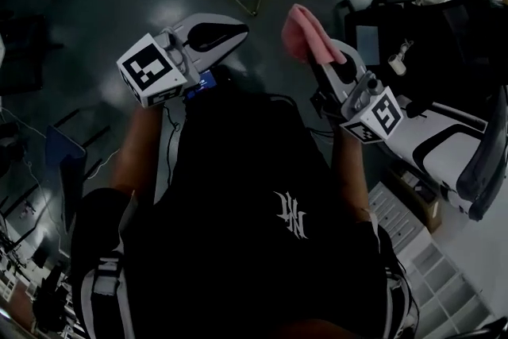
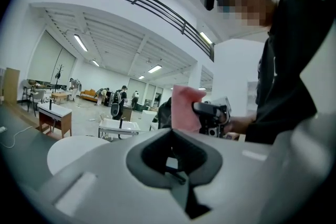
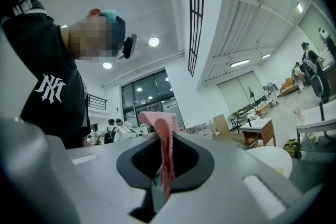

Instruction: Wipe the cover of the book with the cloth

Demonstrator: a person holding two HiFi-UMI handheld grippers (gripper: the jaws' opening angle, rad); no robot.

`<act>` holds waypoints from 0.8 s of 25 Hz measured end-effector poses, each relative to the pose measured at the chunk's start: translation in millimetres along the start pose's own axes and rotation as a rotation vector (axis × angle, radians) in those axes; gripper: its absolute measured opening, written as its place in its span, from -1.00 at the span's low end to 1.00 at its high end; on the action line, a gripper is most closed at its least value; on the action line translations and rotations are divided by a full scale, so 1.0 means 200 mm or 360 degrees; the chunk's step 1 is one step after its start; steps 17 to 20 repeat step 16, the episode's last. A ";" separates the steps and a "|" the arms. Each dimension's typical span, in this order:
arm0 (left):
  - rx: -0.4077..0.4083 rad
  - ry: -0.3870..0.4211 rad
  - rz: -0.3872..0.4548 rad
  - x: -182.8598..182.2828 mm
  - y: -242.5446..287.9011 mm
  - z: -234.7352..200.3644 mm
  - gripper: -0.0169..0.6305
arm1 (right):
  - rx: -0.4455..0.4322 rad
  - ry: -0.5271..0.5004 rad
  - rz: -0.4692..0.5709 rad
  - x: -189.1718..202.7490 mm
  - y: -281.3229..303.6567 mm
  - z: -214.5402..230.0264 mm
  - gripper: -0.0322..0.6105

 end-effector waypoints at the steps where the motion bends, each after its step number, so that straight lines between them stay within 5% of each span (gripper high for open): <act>1: -0.0008 0.0007 0.0000 0.00 0.01 0.03 -0.94 | -0.0018 -0.0007 0.0000 0.00 -0.03 -0.02 -0.86; 12: 0.0023 0.0083 0.0025 0.04 0.37 0.57 -0.94 | -0.0028 -0.0045 0.0081 -0.03 -0.62 -0.13 -0.86; 20: 0.0040 0.0101 0.0014 0.06 0.44 0.69 -0.94 | -0.0027 -0.0048 0.0102 -0.02 -0.75 -0.16 -0.86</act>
Point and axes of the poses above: the fingertips, and each gripper's own axes: y forward along the fingers, z to its right, x out of its underside, the point moved 4 cm from there along -y, backward along the fingers
